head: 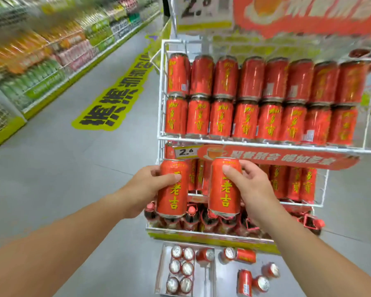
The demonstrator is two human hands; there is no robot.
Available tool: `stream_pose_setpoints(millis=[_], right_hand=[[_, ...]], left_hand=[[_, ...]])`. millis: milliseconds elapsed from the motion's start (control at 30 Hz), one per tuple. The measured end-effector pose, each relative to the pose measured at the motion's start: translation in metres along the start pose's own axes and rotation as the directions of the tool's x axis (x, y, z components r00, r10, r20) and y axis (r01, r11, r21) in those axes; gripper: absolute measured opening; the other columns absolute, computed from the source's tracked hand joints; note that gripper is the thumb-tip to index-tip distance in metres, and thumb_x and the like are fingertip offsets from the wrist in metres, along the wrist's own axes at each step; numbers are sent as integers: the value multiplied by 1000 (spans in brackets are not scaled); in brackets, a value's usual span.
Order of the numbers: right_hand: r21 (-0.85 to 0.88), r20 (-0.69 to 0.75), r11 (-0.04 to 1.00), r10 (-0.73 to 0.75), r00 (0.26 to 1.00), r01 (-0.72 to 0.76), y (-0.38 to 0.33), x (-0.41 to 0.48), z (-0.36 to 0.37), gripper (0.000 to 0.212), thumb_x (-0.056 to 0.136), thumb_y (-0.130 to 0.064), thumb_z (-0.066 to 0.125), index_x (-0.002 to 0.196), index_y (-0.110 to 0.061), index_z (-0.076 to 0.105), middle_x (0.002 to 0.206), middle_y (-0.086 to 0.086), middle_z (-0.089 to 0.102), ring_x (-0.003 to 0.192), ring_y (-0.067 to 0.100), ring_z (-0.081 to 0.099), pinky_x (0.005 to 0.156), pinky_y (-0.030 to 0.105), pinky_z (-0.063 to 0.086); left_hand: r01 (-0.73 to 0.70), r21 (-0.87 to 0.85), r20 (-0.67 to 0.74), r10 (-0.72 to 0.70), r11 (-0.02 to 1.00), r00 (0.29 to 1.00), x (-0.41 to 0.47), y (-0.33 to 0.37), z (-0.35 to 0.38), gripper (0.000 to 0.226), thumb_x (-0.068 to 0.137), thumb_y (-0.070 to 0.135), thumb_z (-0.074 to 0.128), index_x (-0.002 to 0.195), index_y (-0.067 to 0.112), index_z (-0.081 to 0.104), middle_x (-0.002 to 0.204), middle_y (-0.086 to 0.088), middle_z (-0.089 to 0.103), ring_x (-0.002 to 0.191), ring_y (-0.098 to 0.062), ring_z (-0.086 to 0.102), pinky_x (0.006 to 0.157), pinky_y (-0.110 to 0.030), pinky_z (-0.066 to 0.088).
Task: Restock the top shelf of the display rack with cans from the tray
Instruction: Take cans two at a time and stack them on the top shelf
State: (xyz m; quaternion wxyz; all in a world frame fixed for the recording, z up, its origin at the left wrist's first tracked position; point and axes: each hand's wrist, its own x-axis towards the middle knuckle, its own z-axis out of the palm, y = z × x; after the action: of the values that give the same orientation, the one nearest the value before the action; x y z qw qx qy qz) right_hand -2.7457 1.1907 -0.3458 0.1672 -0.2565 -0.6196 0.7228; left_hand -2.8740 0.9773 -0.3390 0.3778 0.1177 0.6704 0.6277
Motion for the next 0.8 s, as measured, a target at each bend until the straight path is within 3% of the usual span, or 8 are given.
stream_pose_setpoints(millis=[133,200,367,533,633,733,800], right_hand=[[39,-34,994,-103,994,105,-105,-7,7,29,86,-22,77,111,-12,68,92,2,78,81,14,72,75,37,62],[26,-26,984,-178,984,178,-154,-10,11,20,88,-19,75,105,-12,69,86,-2,77,75,10,71,68,32,61],[14,-22,948,-318,948,318,-260,-23,21,14,89,-17,74,102,-12,71,85,-4,77,75,7,69,68,25,57],[31,-16,931,-363,932,364,-341,-39,25,22,87,-24,78,105,-13,72,96,10,79,86,24,75,77,42,62],[6,-40,918,-396,917,396,-380,-44,25,21,86,-24,79,102,-13,73,96,11,78,84,24,74,81,47,62],[3,-29,918,-397,917,397,-410,-41,24,34,77,-34,84,103,-14,73,100,14,77,91,30,75,85,56,60],[-31,-19,912,-411,912,410,-424,-34,23,49,65,-45,86,102,-16,73,99,13,78,91,28,74,87,52,60]], left_hand=[[-136,23,23,136,990,990,-24,101,16,56,53,40,84,100,12,73,95,-11,77,82,-25,74,77,-39,60],[-189,28,34,188,982,982,-37,146,23,62,54,40,84,106,8,71,100,-14,76,87,-27,73,82,-43,60],[-315,33,43,314,948,948,-66,244,36,47,54,39,84,93,15,75,91,-8,75,84,-26,71,88,-49,55],[-413,27,50,411,910,910,-94,321,40,54,56,37,84,103,13,73,97,-9,76,88,-26,72,87,-48,58],[-461,27,32,460,887,887,-106,359,42,51,55,37,86,100,15,74,96,-9,76,87,-26,73,87,-51,59],[-502,22,29,501,865,865,-112,391,48,46,56,36,86,97,17,75,89,-6,77,80,-20,74,73,-42,60],[-510,28,21,509,860,860,-113,407,54,40,64,30,85,100,15,74,90,-6,77,81,-21,73,75,-43,60]])
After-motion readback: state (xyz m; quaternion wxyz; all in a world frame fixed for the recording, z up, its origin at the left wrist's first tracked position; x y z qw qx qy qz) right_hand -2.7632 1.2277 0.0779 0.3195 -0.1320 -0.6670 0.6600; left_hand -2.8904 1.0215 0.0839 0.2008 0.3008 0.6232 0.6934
